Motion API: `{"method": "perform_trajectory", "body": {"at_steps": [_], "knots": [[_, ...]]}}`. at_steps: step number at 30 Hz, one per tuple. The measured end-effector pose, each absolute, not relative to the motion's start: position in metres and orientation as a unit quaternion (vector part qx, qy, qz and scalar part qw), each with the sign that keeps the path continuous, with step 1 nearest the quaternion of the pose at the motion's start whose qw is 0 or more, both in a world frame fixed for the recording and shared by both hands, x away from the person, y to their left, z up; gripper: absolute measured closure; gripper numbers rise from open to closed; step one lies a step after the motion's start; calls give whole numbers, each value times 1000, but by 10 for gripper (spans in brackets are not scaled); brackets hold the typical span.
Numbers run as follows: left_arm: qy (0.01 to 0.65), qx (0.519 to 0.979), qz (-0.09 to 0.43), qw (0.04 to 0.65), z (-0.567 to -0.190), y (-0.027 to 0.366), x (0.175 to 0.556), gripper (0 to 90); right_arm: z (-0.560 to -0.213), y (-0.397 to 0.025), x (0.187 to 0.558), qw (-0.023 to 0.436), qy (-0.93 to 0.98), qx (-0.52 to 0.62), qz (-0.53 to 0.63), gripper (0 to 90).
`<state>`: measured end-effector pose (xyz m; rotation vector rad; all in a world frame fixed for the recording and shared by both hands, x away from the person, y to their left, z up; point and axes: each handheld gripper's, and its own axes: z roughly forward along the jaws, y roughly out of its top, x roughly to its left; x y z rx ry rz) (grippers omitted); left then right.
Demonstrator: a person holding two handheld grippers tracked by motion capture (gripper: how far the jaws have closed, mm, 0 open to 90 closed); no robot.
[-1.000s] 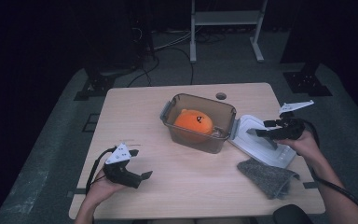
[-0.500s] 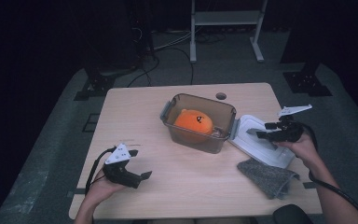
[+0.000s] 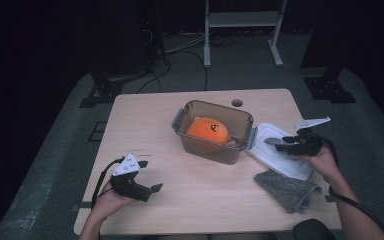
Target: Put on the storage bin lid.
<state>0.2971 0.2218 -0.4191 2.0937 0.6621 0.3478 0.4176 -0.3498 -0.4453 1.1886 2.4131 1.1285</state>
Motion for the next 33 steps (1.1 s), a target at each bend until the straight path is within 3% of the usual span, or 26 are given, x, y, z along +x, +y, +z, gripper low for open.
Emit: {"method": "perform_trajectory", "body": {"at_steps": [12,33], "knots": [[267,844,142,444,-419,222,297,37,-446,-347,417,127,824,393,389,641],[266,844,142,442,-418,222,297,37,-434,-352,411,138,825,387,387,656]]}}
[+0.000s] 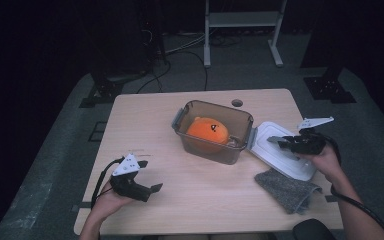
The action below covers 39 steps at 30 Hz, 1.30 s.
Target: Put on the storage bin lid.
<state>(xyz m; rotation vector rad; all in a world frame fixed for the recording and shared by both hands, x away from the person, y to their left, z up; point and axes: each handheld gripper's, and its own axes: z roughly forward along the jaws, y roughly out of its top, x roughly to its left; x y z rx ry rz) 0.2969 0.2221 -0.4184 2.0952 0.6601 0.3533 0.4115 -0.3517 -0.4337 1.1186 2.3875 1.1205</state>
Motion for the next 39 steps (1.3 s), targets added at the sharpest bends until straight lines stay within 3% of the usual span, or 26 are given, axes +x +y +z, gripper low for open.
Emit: {"method": "perform_trajectory", "body": {"at_steps": [39], "knots": [[264,845,142,444,-418,221,297,37,-395,-375,386,156,822,382,392,657]]}}
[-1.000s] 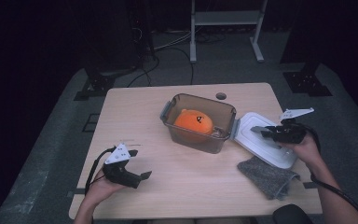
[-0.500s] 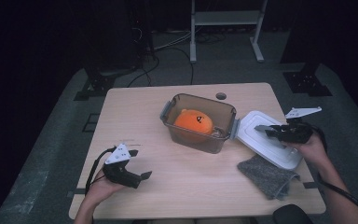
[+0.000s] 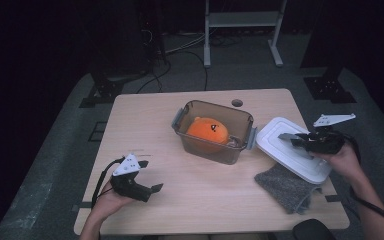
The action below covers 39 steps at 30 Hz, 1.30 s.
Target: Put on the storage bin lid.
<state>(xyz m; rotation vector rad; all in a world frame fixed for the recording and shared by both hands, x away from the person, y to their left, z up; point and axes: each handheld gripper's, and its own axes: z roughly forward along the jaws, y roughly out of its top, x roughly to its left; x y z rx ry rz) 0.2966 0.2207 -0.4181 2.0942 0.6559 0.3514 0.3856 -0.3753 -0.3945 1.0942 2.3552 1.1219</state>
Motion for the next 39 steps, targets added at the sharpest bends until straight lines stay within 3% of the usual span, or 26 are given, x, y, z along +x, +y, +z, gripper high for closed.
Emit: {"method": "perform_trajectory", "body": {"at_steps": [39], "knots": [[265,845,140,442,-419,220,297,36,-324,-379,368,184,817,349,421,657]]}}
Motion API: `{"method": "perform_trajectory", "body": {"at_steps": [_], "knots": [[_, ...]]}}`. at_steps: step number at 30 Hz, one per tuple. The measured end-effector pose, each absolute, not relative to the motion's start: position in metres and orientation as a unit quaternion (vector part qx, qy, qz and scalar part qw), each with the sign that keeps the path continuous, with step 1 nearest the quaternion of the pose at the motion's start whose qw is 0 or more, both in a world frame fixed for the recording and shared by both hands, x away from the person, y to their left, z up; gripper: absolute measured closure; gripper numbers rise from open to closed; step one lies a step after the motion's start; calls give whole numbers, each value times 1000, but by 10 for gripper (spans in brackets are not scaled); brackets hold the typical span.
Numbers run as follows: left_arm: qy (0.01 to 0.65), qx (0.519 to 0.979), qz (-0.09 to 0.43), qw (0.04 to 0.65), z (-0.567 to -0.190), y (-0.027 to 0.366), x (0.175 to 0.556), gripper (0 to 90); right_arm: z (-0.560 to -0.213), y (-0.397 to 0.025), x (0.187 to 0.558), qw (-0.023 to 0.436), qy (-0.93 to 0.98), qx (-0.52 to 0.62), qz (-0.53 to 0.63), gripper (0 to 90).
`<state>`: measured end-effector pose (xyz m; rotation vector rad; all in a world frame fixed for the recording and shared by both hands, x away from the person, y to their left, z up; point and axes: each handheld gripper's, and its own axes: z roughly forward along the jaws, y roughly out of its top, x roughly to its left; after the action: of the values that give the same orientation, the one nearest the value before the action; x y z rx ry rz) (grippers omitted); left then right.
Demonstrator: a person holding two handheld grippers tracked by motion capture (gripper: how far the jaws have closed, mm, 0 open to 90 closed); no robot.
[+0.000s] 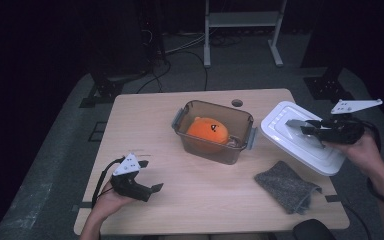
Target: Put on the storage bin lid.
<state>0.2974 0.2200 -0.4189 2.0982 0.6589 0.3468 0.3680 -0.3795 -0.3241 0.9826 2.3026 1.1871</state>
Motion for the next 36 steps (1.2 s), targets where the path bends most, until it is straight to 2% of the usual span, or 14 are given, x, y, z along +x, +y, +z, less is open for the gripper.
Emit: {"method": "perform_trajectory", "body": {"at_steps": [11,36], "knots": [[266,844,141,445,-419,220,297,36,-304,-353,376,176,828,313,430,657],[263,843,142,447,-418,220,297,36,-287,-271,404,148,853,239,441,657]]}}
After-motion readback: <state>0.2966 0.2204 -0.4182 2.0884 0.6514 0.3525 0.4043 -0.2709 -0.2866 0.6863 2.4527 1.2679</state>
